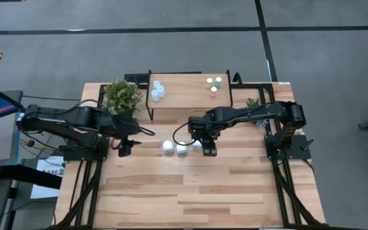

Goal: Pick and place medicine bottles onto shelf by color
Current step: Put the right white blue pill bottle on the shelf

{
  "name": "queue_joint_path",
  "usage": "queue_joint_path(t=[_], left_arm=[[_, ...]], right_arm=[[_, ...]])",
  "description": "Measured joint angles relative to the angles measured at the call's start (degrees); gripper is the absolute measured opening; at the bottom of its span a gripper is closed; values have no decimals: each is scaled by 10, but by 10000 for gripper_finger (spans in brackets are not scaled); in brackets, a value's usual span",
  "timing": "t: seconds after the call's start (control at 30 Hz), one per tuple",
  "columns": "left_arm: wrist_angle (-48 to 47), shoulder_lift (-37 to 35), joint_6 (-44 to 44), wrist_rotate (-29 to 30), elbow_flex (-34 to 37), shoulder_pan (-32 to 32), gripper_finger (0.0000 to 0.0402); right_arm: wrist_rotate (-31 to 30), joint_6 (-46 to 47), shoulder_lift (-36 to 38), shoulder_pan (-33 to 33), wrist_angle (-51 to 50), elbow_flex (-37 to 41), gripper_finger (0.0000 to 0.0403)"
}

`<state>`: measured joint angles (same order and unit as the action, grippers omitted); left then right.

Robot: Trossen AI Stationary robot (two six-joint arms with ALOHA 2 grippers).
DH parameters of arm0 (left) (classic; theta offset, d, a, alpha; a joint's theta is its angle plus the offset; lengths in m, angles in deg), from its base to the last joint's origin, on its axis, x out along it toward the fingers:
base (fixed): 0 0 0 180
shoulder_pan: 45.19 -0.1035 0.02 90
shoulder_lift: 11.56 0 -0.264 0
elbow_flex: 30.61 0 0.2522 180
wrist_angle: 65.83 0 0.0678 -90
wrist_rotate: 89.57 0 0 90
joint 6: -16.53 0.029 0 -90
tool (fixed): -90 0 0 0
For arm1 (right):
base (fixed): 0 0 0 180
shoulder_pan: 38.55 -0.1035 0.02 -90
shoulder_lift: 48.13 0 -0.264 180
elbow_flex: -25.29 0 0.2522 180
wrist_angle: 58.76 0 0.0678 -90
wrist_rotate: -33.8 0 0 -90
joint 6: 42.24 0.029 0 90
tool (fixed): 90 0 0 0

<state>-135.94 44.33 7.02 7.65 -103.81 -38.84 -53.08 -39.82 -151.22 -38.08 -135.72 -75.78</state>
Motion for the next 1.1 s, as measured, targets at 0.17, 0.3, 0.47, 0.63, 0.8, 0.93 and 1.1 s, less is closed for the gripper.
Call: queue_joint_path(t=[0.17, 0.3, 0.47, 0.63, 0.8, 0.93, 1.1], left_arm=[[9, -57, -43, 26, 0, 0, 222], [20, -62, -50, 26, 0, 0, 222], [18, -33, -8, 27, 0, 0, 222], [11, -9, -6, 26, 0, 0, 222], [8, -1, -10, 27, 0, 0, 222], [2, 3, -25, 26, 0, 0, 222], [3, 4, -26, 26, 0, 0, 222]], right_arm=[[0, 33, 11, 4, -30, 0, 251], [0, 42, 11, 4, -33, 0, 251], [0, 33, 5, 3, 9, 0, 251], [0, 29, 6, 0, 18, 0, 246], [-8, 53, 6, 5, 21, 0, 248], [-17, 57, 6, 8, 16, 0, 267], [-17, 39, 6, 6, 18, 0, 312]])
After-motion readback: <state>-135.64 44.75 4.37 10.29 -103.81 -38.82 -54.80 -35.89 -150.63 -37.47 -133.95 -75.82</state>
